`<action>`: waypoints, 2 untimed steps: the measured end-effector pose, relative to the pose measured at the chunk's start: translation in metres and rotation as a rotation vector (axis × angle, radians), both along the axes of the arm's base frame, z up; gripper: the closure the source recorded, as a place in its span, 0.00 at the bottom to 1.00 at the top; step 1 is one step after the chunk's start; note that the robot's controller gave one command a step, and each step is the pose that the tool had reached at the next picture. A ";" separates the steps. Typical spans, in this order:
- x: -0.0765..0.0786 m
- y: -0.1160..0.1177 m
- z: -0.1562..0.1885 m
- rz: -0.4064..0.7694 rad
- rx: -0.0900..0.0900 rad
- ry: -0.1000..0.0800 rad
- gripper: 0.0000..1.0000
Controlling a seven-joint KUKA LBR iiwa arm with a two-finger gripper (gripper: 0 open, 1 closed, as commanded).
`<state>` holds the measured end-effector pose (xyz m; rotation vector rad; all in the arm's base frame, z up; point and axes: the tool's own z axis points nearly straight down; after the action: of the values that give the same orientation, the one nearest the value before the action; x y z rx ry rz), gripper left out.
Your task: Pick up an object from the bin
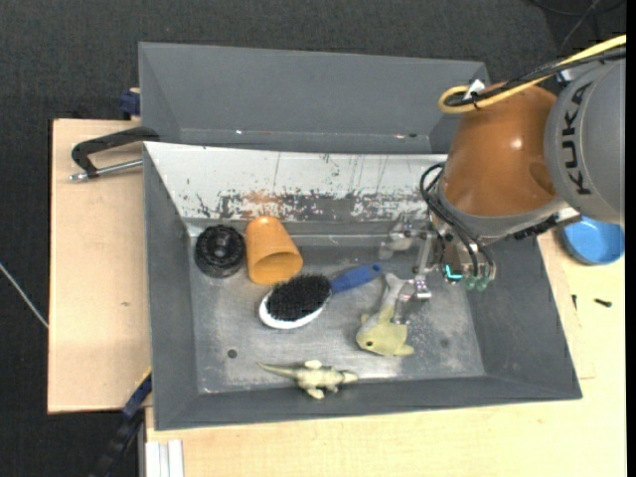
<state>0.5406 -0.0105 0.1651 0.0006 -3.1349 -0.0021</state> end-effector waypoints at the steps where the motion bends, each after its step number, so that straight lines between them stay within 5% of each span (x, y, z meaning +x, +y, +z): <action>1: 0.020 0.021 -0.082 -0.119 0.003 -0.014 0.00; 2: 0.019 0.019 -0.081 -0.118 0.000 -0.010 1.00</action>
Offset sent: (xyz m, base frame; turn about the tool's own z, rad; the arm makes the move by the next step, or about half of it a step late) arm 0.0178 0.0176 -0.0820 0.1197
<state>0.5596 0.0082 0.0840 -0.1850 -3.1398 -0.0022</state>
